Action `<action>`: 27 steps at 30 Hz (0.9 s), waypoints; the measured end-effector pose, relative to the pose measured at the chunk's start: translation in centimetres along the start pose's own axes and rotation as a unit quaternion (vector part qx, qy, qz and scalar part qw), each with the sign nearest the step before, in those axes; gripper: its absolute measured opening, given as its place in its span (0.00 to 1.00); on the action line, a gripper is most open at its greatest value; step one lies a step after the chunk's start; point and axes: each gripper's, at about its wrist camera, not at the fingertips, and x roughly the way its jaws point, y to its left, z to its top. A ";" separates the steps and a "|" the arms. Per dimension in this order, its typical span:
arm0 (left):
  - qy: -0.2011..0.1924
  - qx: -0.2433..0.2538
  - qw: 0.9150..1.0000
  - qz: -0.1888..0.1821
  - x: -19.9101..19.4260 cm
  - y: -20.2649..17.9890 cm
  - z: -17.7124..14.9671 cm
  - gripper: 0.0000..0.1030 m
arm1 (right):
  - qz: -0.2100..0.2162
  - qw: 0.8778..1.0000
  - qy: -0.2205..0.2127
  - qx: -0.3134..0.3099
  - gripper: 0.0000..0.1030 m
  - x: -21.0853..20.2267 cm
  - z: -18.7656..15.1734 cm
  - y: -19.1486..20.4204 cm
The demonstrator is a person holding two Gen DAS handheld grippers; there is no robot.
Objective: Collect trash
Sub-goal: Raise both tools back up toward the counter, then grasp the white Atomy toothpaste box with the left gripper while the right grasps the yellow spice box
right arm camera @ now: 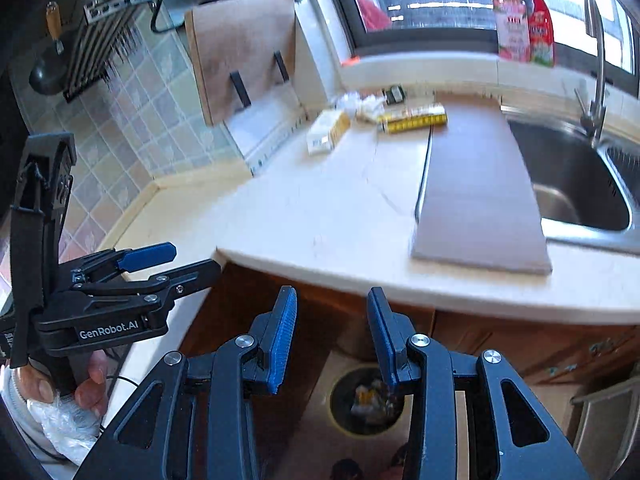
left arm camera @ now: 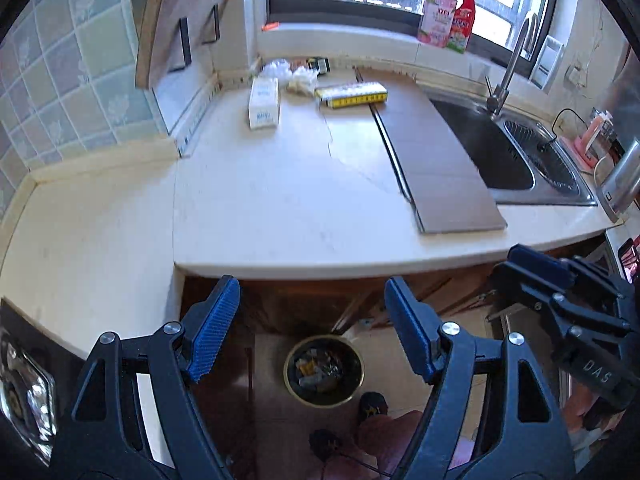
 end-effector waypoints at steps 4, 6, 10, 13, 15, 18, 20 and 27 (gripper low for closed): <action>-0.011 0.006 1.000 0.004 -0.5 0.0 3.7 0.70 | -0.005 0.999 -0.032 -0.014 0.37 -1.4 4.3 -0.1; -0.017 0.008 1.000 0.009 -0.5 0.1 5.7 0.70 | -0.006 0.999 -0.044 -0.024 0.42 -1.8 6.7 -0.2; -0.021 0.003 0.999 0.034 1.2 0.2 9.8 0.70 | -0.007 0.997 -0.059 -0.048 0.49 -1.4 13.2 -1.1; -0.004 -0.007 0.999 0.045 4.1 0.6 13.1 0.70 | -0.002 0.997 -0.053 -0.064 0.53 0.9 18.1 -2.4; 0.004 -0.016 0.998 0.056 6.1 0.8 15.3 0.70 | 0.004 0.996 -0.044 -0.078 0.55 3.0 21.5 -3.4; 0.024 -0.030 0.997 0.070 10.2 1.2 18.9 0.70 | 0.011 0.994 -0.024 -0.102 0.55 7.1 26.4 -5.2; 0.037 -0.038 0.995 0.079 12.9 1.1 20.8 0.70 | 0.017 0.993 -0.007 -0.119 0.56 10.1 29.6 -6.5; 0.083 -0.061 0.987 0.121 23.0 2.0 26.2 0.70 | 0.045 0.981 0.057 -0.177 0.64 21.1 36.2 -11.2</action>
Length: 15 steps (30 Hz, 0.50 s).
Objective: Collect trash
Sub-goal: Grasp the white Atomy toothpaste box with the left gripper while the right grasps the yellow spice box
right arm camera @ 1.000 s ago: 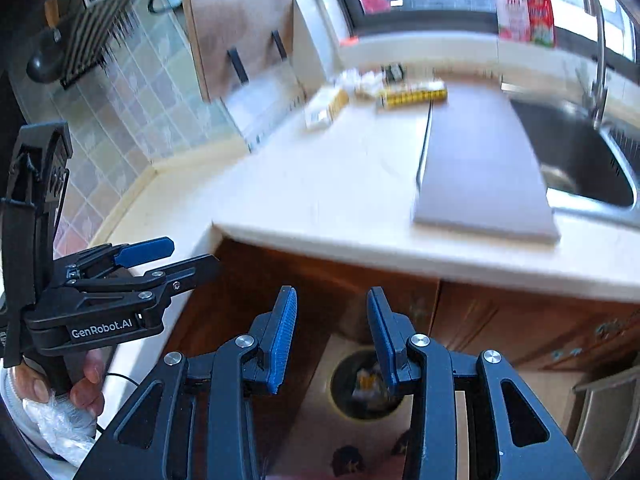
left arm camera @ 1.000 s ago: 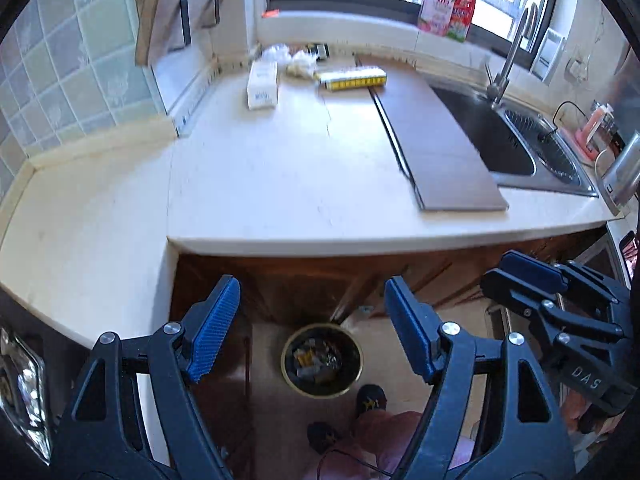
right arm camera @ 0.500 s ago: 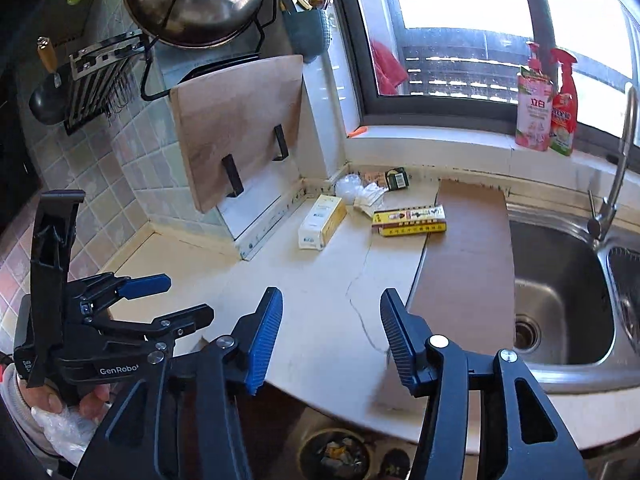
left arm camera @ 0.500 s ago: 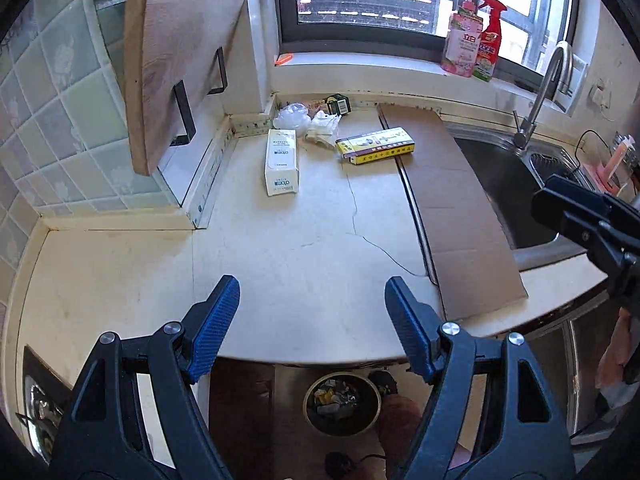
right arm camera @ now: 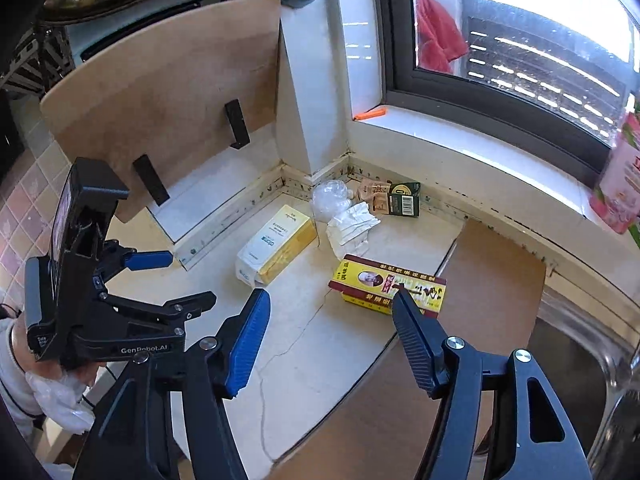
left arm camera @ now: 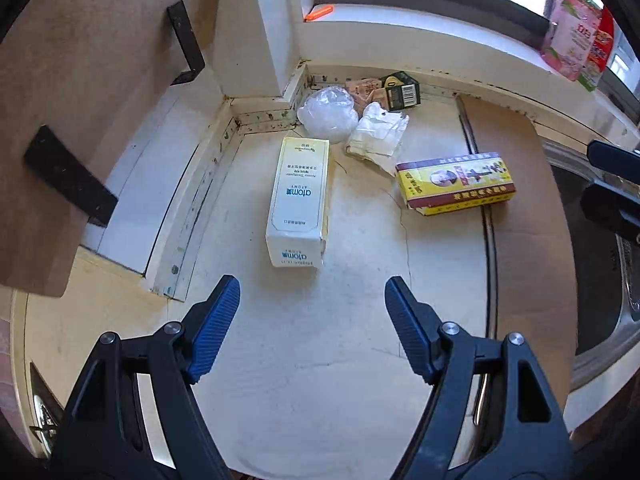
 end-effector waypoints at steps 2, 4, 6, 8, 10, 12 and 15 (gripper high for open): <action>0.015 -0.009 1.000 0.009 2.3 -0.2 1.3 0.70 | 0.011 1.000 0.017 -0.020 0.68 3.0 0.5 -2.1; 0.025 -0.015 0.999 0.014 4.2 -0.4 2.4 0.70 | 0.018 0.999 0.030 -0.036 0.69 5.8 0.4 -3.7; 0.035 -0.020 0.999 0.018 6.1 -0.3 3.5 0.70 | 0.021 0.998 0.045 -0.048 0.71 8.7 0.5 -5.5; 0.046 -0.027 0.998 0.021 7.5 -0.1 4.0 0.70 | 0.028 0.996 0.059 -0.053 0.73 11.2 0.3 -6.8; 0.055 -0.033 0.998 0.022 8.9 0.2 4.7 0.70 | 0.038 0.995 0.070 -0.058 0.76 13.3 0.1 -7.8; 0.068 -0.033 0.997 0.019 10.3 0.5 5.3 0.70 | 0.043 0.994 0.080 -0.066 0.78 15.1 0.1 -8.6; 0.079 -0.032 0.996 0.021 11.6 0.8 5.8 0.70 | 0.061 0.991 0.095 -0.072 0.82 17.2 0.0 -9.3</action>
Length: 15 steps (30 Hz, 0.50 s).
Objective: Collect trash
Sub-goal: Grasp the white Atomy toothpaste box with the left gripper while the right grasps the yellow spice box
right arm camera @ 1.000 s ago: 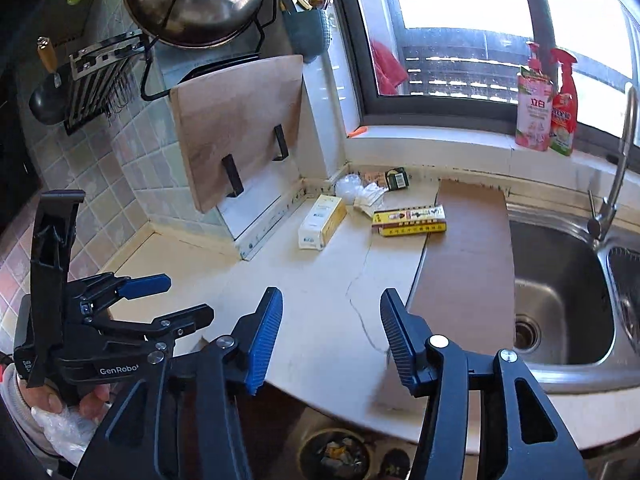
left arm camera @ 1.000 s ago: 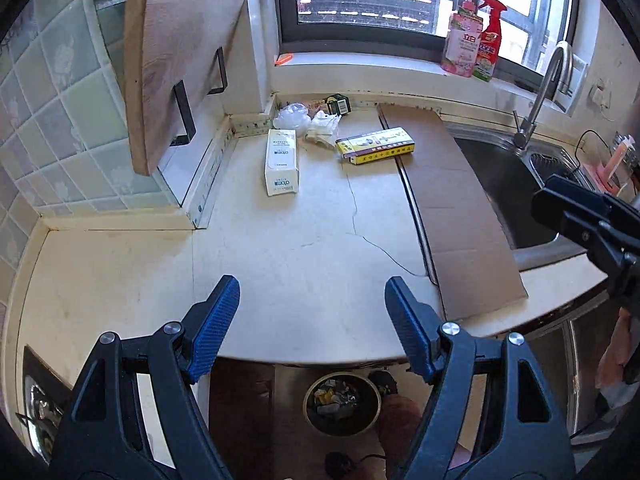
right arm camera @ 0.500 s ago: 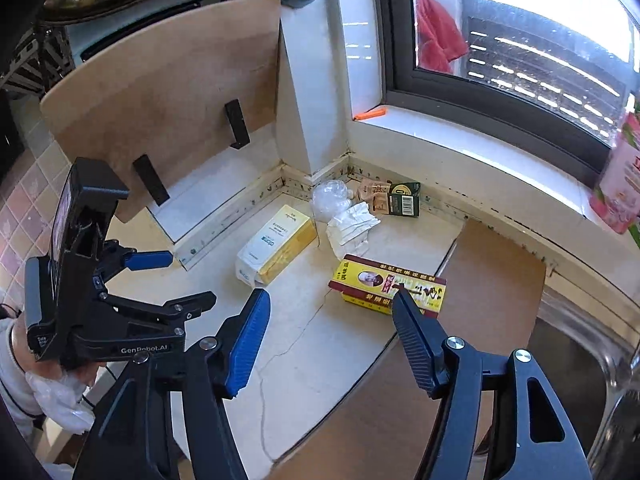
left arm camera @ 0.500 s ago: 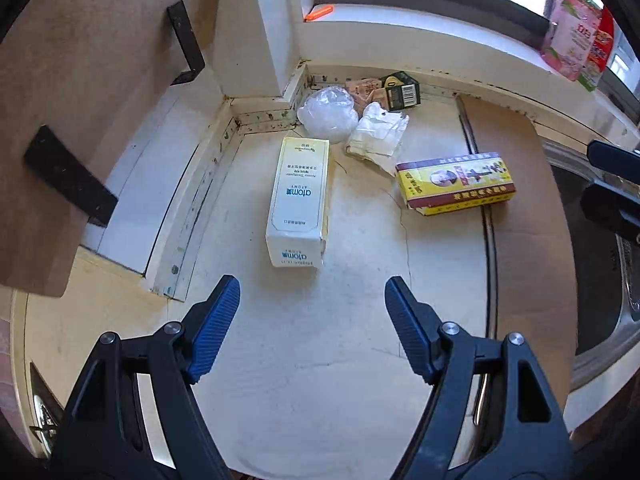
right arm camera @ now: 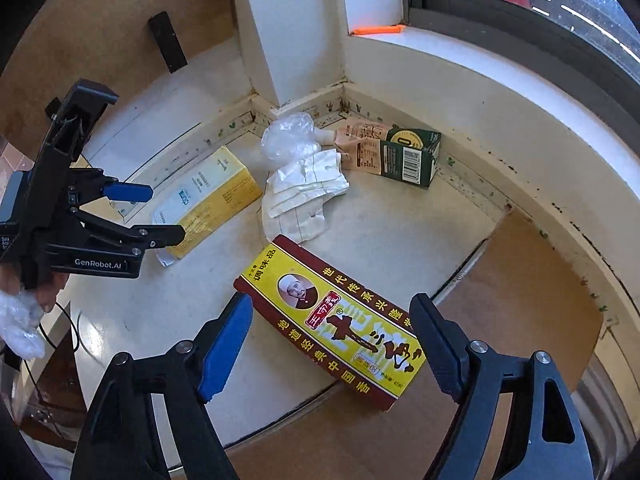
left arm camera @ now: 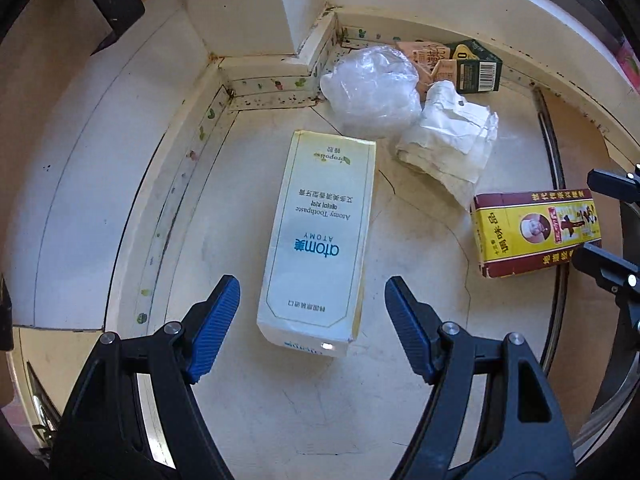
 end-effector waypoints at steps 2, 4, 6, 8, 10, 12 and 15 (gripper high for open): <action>0.006 0.001 1.000 -0.002 0.6 0.2 0.3 0.70 | 0.012 1.000 0.009 -0.003 0.83 1.3 0.1 -0.5; 0.010 0.001 1.000 -0.002 1.1 0.4 0.6 0.70 | 0.027 0.999 0.021 -0.011 0.83 2.1 0.1 -0.3; 0.015 -0.002 1.000 -0.004 1.7 0.7 0.9 0.70 | 0.037 0.999 0.024 -0.029 0.85 2.6 0.0 0.1; 0.022 -0.008 1.000 -0.009 2.2 1.0 1.2 0.70 | 0.049 0.997 0.029 -0.053 0.86 2.9 0.0 0.9; 0.028 -0.012 0.999 -0.015 2.7 1.3 1.4 0.70 | 0.047 0.995 0.039 -0.080 0.86 3.3 -0.1 1.9; 0.032 -0.014 0.999 -0.020 3.2 1.5 1.6 0.70 | 0.034 0.992 0.047 -0.111 0.86 3.7 -0.2 3.1; 0.037 -0.019 0.999 -0.023 3.8 1.9 2.0 0.70 | 0.012 0.985 0.060 -0.160 0.86 4.6 -0.3 4.3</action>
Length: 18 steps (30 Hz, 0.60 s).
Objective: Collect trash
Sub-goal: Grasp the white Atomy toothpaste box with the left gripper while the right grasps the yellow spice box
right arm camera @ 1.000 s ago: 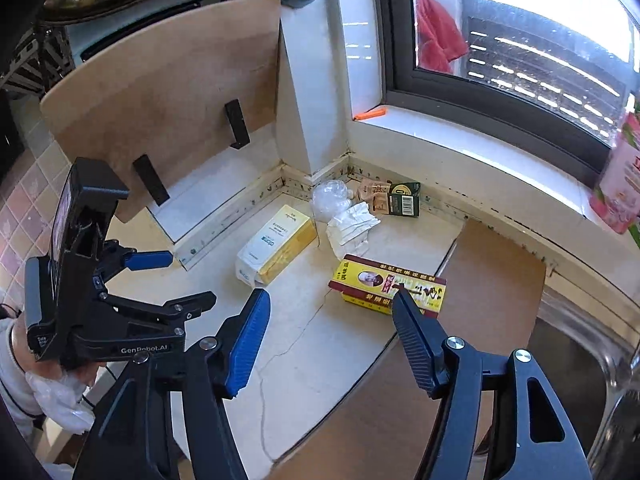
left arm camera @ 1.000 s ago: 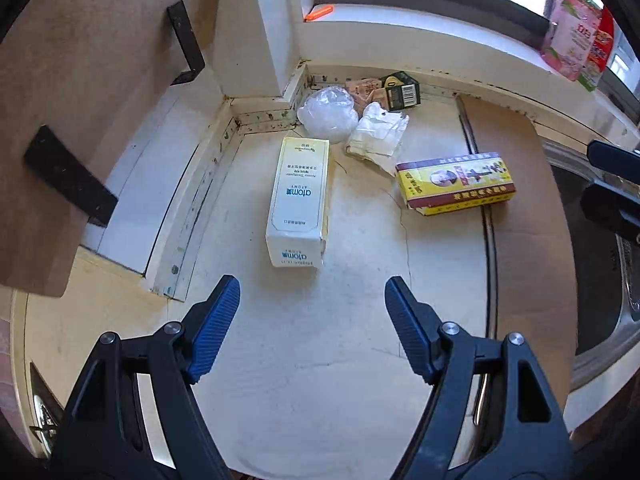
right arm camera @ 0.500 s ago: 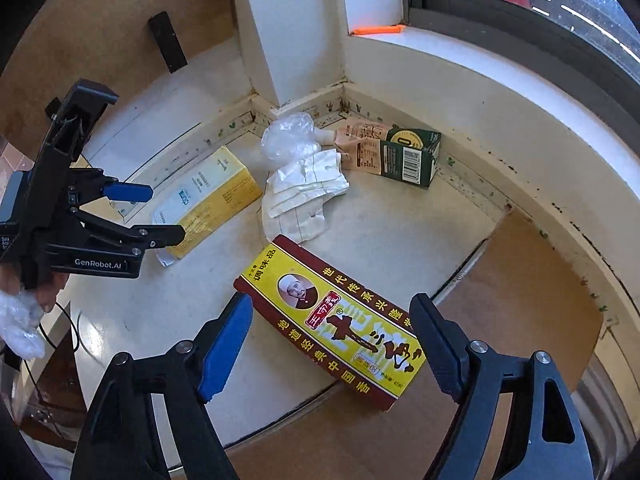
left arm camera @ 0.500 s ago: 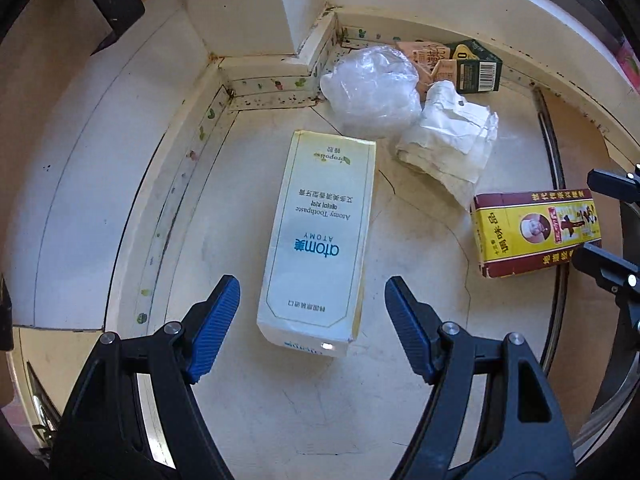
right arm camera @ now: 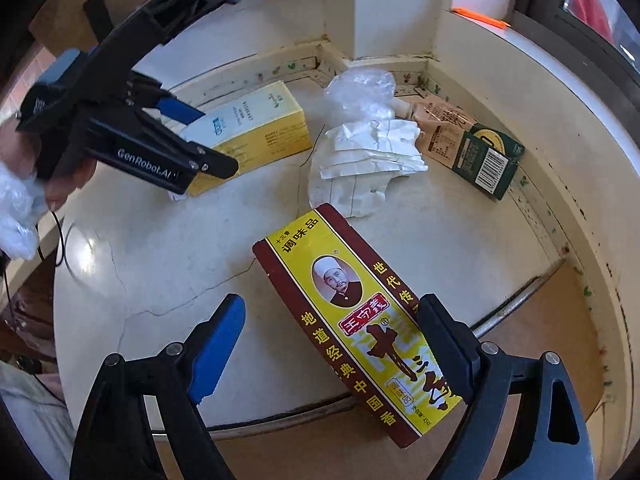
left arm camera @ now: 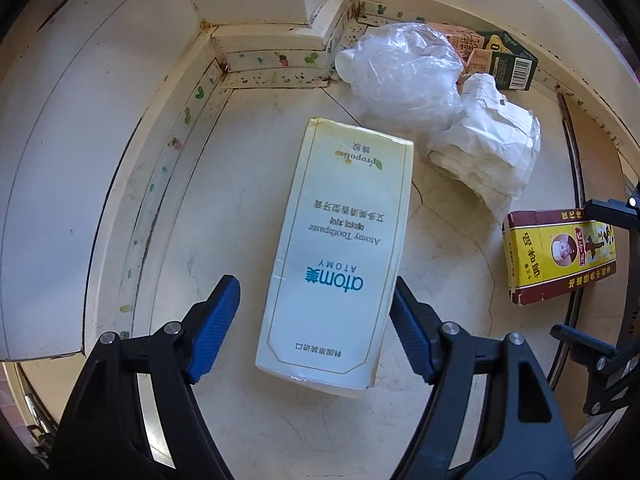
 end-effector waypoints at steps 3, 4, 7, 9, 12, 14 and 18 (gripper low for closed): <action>0.001 0.002 1.000 -0.001 0.7 0.5 0.4 0.70 | -0.011 0.999 0.011 -0.031 0.86 0.6 0.4 0.5; 0.003 0.004 1.000 -0.002 0.8 0.5 0.6 0.70 | -0.014 0.999 0.016 -0.043 0.86 0.8 0.5 0.7; 0.008 0.007 1.000 -0.005 1.2 0.4 0.7 0.70 | -0.020 0.997 0.039 -0.070 0.85 1.9 0.9 0.9; 0.009 0.008 1.000 -0.007 1.4 0.4 0.8 0.69 | -0.018 0.995 0.069 -0.073 0.80 3.3 0.9 0.5; 0.008 0.003 1.000 -0.015 1.6 0.6 0.8 0.64 | 0.007 0.995 0.071 -0.071 0.71 3.9 0.8 -0.1; 0.006 -0.002 1.000 -0.028 1.7 0.7 1.0 0.52 | 0.020 0.996 0.062 -0.057 0.62 3.7 0.9 -0.6; 0.000 -0.002 1.000 -0.022 1.4 0.4 0.4 0.50 | 0.043 0.998 0.045 -0.033 0.60 3.3 0.5 -0.8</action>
